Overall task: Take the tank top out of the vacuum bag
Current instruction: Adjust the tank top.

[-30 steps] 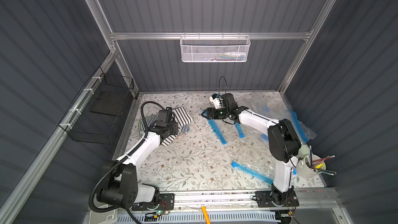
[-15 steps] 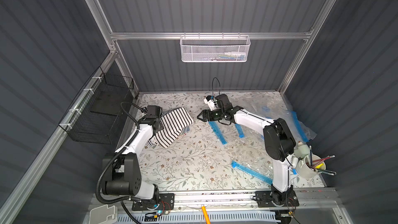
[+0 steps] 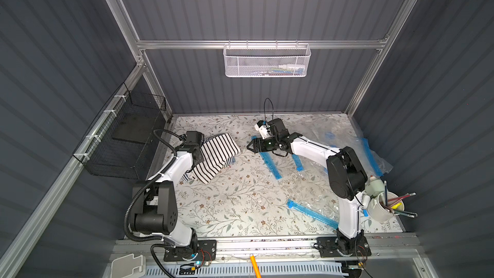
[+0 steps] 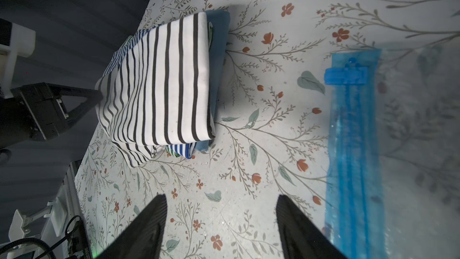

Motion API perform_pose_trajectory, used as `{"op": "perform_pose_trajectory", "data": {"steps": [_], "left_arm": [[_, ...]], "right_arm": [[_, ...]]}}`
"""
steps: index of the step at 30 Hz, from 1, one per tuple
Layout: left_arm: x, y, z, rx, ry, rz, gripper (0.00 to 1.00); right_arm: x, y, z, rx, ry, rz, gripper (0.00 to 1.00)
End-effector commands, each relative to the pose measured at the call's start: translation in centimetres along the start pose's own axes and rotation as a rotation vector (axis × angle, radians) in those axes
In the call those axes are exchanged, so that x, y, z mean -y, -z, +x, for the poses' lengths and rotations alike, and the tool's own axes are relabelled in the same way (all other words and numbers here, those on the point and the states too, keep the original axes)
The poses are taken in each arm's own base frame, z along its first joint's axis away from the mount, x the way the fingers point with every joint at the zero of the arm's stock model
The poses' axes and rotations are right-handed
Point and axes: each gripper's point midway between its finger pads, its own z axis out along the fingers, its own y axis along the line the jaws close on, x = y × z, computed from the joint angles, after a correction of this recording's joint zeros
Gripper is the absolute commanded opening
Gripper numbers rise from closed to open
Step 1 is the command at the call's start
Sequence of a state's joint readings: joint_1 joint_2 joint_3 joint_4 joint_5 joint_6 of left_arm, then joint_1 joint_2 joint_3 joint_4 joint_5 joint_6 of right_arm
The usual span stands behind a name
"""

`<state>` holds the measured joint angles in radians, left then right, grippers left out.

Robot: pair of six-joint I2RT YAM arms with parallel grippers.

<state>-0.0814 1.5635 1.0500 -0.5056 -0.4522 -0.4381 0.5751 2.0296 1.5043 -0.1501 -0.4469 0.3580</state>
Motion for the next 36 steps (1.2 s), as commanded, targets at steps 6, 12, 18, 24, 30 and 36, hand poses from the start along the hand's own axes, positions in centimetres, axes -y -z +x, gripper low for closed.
{"op": "perform_pose_trajectory", "data": {"steps": [6,12,18,24,30,36], "left_arm": [[-1.0,-1.1,-0.2,-0.014,-0.025,-0.082,0.00],[-2.5,-1.9,-2.9,0.014,-0.033,-0.199,0.00],[-3.4,-0.8,-8.1,0.123,-0.027,-0.315,0.00],[-4.6,-2.2,-10.4,0.158,-0.088,-0.497,0.00],[-3.5,-3.7,-9.8,0.118,-0.093,-0.419,0.14],[-3.8,0.5,-11.4,0.214,-0.026,-0.367,0.96]], "right_arm": [[1.2,2.0,-0.7,0.037,-0.017,0.041,0.70],[1.3,2.3,-0.5,0.039,-0.020,0.048,0.70],[1.3,2.2,-0.3,0.036,-0.024,0.047,0.70],[1.2,2.3,-0.3,0.033,-0.019,0.044,0.70],[-0.1,1.6,0.3,0.020,0.001,0.001,0.72],[-1.1,1.1,0.1,0.024,0.020,-0.025,0.73]]}}
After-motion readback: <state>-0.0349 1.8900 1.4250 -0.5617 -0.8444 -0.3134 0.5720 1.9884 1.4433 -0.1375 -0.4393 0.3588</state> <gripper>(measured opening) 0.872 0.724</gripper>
